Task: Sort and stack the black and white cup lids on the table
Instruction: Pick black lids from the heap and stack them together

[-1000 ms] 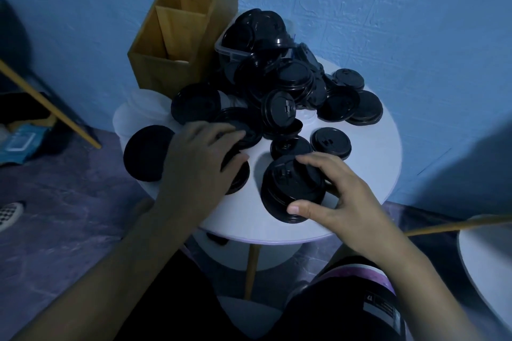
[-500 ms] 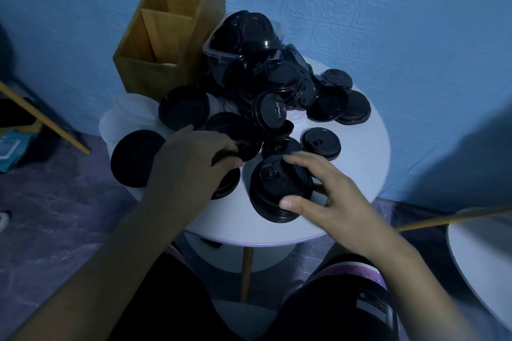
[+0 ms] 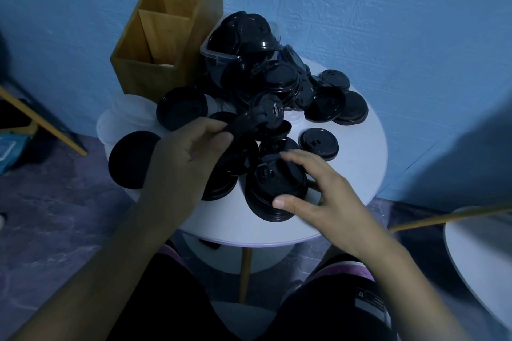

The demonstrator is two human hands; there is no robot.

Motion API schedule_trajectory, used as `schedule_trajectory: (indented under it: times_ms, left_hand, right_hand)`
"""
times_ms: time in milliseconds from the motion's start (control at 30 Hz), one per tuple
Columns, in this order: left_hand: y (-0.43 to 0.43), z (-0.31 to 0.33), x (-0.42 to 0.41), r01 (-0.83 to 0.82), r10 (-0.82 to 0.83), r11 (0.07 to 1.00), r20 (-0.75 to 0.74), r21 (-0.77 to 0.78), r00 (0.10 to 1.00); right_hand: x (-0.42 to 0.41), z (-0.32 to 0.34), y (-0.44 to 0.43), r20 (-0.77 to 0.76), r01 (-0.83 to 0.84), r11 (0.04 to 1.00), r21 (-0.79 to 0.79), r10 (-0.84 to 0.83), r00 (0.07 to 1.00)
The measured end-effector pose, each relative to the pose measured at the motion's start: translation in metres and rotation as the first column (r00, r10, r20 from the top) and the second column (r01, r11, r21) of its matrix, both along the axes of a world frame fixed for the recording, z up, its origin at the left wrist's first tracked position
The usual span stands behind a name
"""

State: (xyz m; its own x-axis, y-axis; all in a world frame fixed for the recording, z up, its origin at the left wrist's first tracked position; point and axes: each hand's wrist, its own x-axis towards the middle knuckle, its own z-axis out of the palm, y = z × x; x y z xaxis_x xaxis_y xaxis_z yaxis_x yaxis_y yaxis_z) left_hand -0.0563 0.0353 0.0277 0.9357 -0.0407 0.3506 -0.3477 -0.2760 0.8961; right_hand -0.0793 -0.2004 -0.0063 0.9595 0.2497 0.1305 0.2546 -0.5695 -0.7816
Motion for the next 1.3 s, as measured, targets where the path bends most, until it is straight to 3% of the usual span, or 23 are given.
schedule_trajectory:
  times_ms: [167, 367, 533, 667, 933, 1133, 1300]
  left_hand:
    - [-0.017, 0.001, -0.007, 0.054, -0.131, 0.904, -0.156, -0.423, 0.979]
    - [-0.040, 0.010, -0.012, 0.109, -0.265, 0.834, -0.220, -0.541, 0.939]
    - [-0.041, 0.007, -0.013, 0.167, -0.287, 0.873, -0.204, -0.458, 0.936]
    - [-0.025, -0.015, -0.014, 0.037, -0.046, 0.994, -0.084, -0.100, 0.995]
    - [-0.025, -0.043, -0.023, 0.099, -0.081, 0.945, -0.070, 0.311, 0.994]
    - [-0.023, -0.043, -0.021, 0.066, -0.072, 0.926, 0.001, 0.373, 0.997]
    - [-0.024, -0.049, -0.025, -0.109, 0.049, 0.899, 0.151, 0.424, 0.987]
  right_hand:
    - [0.001, 0.013, 0.008, 0.110, 0.104, 0.990, 0.093, -0.114, 0.987]
    - [0.005, 0.031, 0.021, 0.197, 0.133, 0.977, 0.165, -0.165, 0.966]
    - [0.005, 0.030, 0.017, 0.191, 0.142, 0.969, 0.204, -0.182, 0.965]
    - [0.006, 0.027, 0.004, 0.101, 0.146, 0.972, 0.187, -0.167, 0.981]
    - [-0.001, 0.022, -0.015, -0.115, -0.063, 0.994, 0.089, 0.073, 0.991]
    - [0.001, 0.021, -0.014, -0.171, -0.117, 0.992, 0.036, 0.122, 0.978]
    - [-0.001, 0.023, -0.011, -0.145, -0.042, 0.998, 0.041, 0.047, 0.988]
